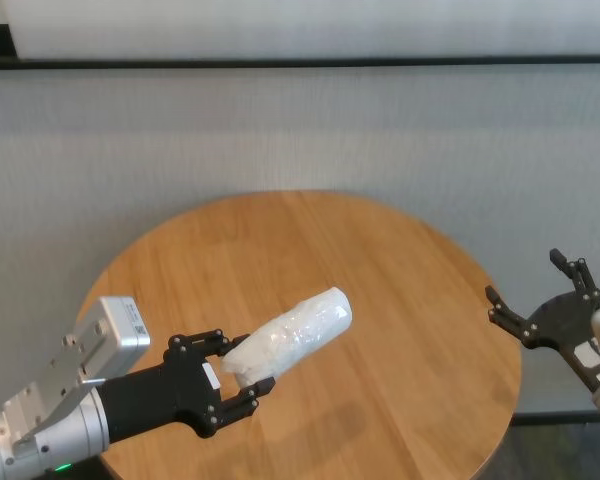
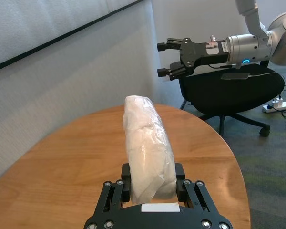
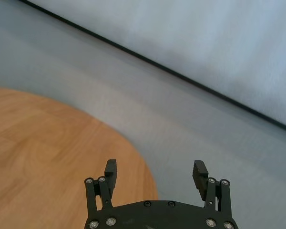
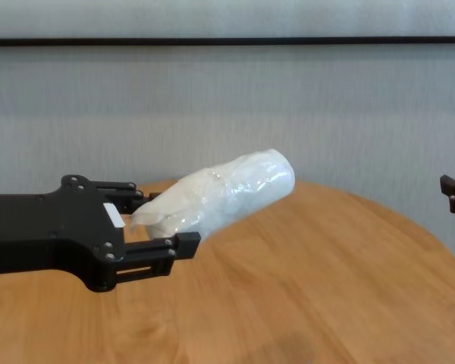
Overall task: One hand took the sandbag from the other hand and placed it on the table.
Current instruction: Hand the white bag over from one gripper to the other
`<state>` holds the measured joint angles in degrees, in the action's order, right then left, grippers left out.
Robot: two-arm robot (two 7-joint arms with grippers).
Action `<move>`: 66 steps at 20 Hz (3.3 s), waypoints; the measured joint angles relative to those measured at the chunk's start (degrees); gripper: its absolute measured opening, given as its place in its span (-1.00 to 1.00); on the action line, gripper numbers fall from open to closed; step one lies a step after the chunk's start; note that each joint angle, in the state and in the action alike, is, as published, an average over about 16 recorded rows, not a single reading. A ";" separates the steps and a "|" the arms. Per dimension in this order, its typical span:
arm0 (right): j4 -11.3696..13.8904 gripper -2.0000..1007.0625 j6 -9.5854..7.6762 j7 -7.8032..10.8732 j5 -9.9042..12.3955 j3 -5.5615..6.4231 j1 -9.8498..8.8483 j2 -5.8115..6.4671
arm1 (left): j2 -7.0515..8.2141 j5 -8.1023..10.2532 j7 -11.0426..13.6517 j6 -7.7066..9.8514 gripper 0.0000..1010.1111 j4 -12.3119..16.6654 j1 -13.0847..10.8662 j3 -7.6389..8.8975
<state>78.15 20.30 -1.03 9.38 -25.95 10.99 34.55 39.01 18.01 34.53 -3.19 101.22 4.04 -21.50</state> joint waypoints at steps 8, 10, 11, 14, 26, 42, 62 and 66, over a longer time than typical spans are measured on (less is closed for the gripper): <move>-2.50 1.00 14.06 -0.45 -5.82 0.09 -0.23 -0.91 | -0.02 -0.05 0.19 -0.15 0.10 0.00 -0.03 0.04; -2.85 1.00 17.00 -0.61 -7.23 0.11 -0.24 -1.25 | -0.03 -0.05 0.23 -0.18 0.10 0.00 -0.04 0.05; -2.97 1.00 18.29 -0.69 -7.91 0.13 -0.23 -1.43 | -0.03 -0.06 0.24 -0.20 0.10 0.00 -0.04 0.05; -3.68 1.00 22.22 -1.25 -10.58 0.17 0.00 -2.22 | -0.03 -0.07 0.28 -0.23 0.10 0.01 -0.05 0.06; -9.84 1.00 33.26 -4.12 -27.46 1.07 3.55 -6.67 | -0.03 -0.07 0.36 -0.32 0.10 0.05 -0.09 0.10; -7.10 1.00 31.58 -2.74 -41.68 2.14 5.22 -5.88 | -0.03 -0.06 0.36 -0.36 0.10 0.09 -0.10 0.11; -2.64 1.00 26.35 -6.59 -59.27 1.63 5.55 -5.94 | -0.03 -0.06 0.36 -0.36 0.10 0.10 -0.10 0.11; -2.46 1.00 25.78 -7.19 -61.55 0.68 6.04 -5.45 | -0.03 -0.06 0.36 -0.36 0.10 0.10 -0.10 0.11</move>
<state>75.70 46.08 -8.22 -52.17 -25.27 17.04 29.10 38.98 17.95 34.89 -3.55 101.32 3.95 -21.39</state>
